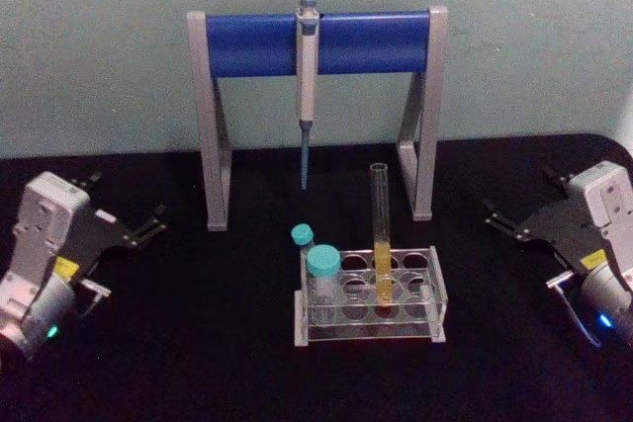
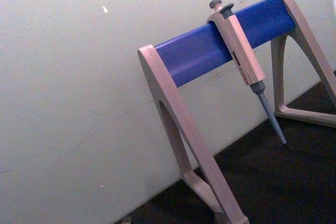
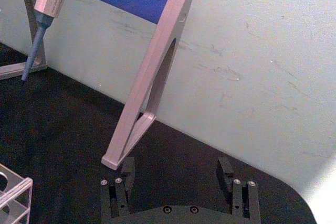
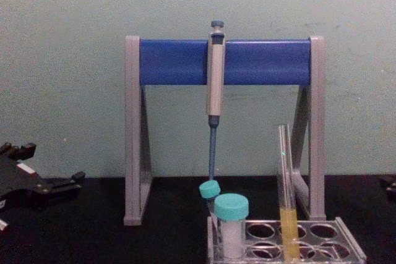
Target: Pick up the test tube from the test tube rack, shake it, then place it back into the test tube rack.
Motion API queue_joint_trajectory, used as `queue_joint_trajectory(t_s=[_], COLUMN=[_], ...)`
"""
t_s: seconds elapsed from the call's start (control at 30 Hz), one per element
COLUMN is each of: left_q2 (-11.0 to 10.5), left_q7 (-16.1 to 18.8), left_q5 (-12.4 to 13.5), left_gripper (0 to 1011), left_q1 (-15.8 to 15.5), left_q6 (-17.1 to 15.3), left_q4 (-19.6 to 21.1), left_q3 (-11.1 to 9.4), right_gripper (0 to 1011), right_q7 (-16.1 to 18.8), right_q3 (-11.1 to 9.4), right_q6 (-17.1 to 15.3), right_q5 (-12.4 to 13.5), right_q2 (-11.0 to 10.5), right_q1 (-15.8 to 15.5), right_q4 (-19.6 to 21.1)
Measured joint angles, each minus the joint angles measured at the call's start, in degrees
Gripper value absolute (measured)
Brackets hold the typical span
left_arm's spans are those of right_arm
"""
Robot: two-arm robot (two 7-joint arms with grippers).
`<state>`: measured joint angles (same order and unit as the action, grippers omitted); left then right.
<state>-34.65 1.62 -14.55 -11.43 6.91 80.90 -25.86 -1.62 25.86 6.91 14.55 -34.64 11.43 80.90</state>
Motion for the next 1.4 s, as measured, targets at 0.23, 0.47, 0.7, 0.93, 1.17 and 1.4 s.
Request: queue_joint_trajectory(t_s=[0.23, 0.47, 0.7, 0.93, 1.17, 1.4], left_q2=[0.0, 0.0, 0.0, 0.0, 0.0, 0.0], left_q7=[0.0, 0.0, 0.0, 0.0, 0.0, 0.0], left_q5=[0.0, 0.0, 0.0, 0.0, 0.0, 0.0], left_gripper=[1009, 1010, 1009, 1010, 1009, 1010], left_q1=[0.0, 0.0, 0.0, 0.0, 0.0, 0.0], left_q6=[0.0, 0.0, 0.0, 0.0, 0.0, 0.0], left_q4=[0.0, 0.0, 0.0, 0.0, 0.0, 0.0], left_q3=[0.0, 0.0, 0.0, 0.0, 0.0, 0.0], right_gripper=[1000, 1000, 1000, 1000, 1000, 1000], right_q7=[0.0, 0.0, 0.0, 0.0, 0.0, 0.0], right_q3=[0.0, 0.0, 0.0, 0.0, 0.0, 0.0], right_q6=[0.0, 0.0, 0.0, 0.0, 0.0, 0.0], right_q5=[0.0, 0.0, 0.0, 0.0, 0.0, 0.0], right_q2=[0.0, 0.0, 0.0, 0.0, 0.0, 0.0], right_q1=[0.0, 0.0, 0.0, 0.0, 0.0, 0.0], right_q4=[0.0, 0.0, 0.0, 0.0, 0.0, 0.0])
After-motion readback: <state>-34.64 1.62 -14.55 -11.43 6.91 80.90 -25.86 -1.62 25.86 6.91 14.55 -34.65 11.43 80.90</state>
